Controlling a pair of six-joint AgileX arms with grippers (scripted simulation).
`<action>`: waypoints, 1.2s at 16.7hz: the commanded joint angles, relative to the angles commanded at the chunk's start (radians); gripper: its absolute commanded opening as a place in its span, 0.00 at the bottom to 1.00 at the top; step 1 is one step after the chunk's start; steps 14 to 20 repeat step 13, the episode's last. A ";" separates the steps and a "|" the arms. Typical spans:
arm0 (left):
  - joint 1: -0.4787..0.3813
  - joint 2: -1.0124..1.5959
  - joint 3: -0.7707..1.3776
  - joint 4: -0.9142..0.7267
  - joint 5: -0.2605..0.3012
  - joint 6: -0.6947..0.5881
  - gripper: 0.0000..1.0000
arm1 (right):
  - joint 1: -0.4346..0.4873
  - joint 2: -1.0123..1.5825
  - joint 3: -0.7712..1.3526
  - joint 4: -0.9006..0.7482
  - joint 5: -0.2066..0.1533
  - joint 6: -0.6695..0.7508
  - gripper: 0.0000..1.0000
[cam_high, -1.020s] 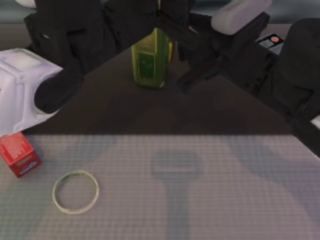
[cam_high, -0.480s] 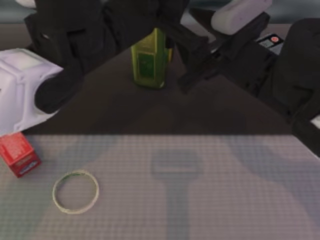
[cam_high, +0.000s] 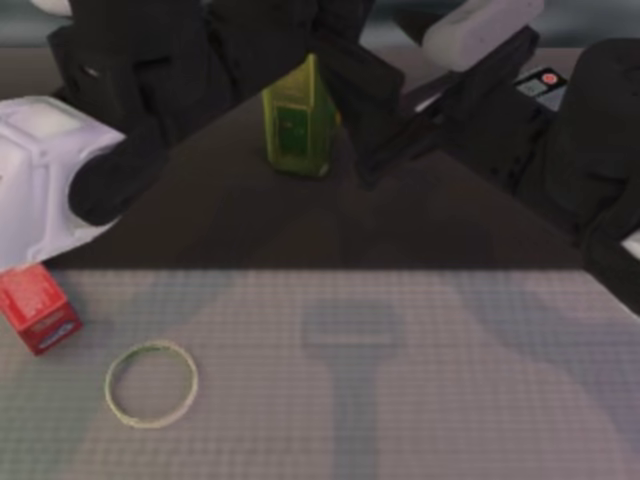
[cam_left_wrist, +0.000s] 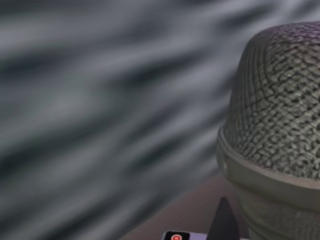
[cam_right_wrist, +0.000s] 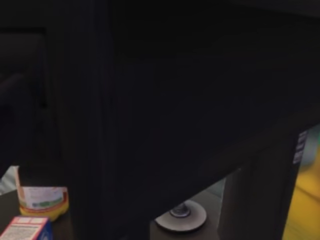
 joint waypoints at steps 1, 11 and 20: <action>0.000 0.000 0.000 0.000 0.000 0.000 0.00 | 0.000 0.000 0.000 0.000 0.000 0.000 1.00; 0.147 -0.095 -0.066 -0.015 0.117 0.008 0.00 | -0.037 -0.258 -0.228 -0.048 -0.041 -0.002 1.00; 0.163 -0.104 -0.074 -0.017 0.131 0.008 0.00 | -0.039 -0.278 -0.247 -0.050 -0.045 -0.003 1.00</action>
